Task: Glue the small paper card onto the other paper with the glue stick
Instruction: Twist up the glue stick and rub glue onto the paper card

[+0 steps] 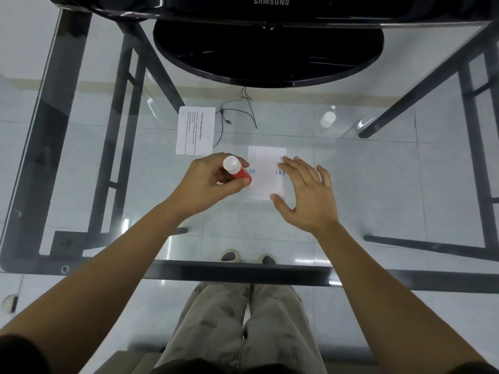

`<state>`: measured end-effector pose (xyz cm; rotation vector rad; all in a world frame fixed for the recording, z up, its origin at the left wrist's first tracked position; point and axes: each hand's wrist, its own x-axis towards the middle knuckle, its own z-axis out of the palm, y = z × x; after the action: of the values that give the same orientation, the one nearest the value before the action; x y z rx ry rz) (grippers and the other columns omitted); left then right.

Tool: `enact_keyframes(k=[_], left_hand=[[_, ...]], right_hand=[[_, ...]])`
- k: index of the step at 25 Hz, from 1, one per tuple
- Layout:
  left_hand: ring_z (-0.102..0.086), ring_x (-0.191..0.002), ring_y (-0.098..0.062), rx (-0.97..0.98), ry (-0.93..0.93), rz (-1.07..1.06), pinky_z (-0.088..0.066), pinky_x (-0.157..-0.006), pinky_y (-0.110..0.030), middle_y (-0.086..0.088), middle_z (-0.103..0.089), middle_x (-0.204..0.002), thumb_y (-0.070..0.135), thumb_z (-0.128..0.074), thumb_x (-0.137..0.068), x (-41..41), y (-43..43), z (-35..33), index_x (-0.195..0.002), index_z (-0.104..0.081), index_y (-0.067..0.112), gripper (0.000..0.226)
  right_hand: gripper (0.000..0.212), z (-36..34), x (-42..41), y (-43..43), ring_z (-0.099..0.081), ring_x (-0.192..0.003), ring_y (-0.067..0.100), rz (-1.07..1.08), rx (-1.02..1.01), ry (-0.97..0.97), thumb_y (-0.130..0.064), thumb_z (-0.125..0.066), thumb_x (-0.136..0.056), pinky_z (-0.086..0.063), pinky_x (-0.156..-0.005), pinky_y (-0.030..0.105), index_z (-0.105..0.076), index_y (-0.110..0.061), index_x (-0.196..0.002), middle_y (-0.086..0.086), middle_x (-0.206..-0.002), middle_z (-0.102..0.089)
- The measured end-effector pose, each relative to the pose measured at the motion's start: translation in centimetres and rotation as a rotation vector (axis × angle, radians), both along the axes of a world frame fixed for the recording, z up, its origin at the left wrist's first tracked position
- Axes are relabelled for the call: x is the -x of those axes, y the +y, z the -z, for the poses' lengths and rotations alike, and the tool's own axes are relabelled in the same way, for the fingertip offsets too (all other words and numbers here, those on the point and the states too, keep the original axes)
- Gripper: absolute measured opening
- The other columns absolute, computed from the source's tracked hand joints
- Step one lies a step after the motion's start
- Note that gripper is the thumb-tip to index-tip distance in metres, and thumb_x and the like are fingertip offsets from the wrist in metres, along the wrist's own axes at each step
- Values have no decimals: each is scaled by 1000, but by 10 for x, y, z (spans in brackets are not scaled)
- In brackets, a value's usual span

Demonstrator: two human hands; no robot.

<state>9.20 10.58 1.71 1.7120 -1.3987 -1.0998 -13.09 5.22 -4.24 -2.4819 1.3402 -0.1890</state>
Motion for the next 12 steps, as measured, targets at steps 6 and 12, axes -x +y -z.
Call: enact_keyframes(k=[6, 12], left_hand=[[-61, -85, -3, 71, -138, 151, -50, -73, -10, 8, -67, -93, 26, -75, -75, 3, -5, -7, -100, -67, 18, 27], [-65, -83, -14, 85, -234, 292, -55, -75, -24, -3, -70, -102, 27, -74, -76, 8, -9, -6, -102, -67, 16, 30]], right_hand=[[61, -1, -1, 1, -30, -137, 16, 10, -14, -26, -51, -42, -84, -11, -114, 43, -38, -22, -138, -3, -146, -40], [61, -3, -1, 0, -30, -137, 16, 11, -14, -32, -50, -44, -83, -11, -113, 44, -39, -21, -137, -3, -146, -40]])
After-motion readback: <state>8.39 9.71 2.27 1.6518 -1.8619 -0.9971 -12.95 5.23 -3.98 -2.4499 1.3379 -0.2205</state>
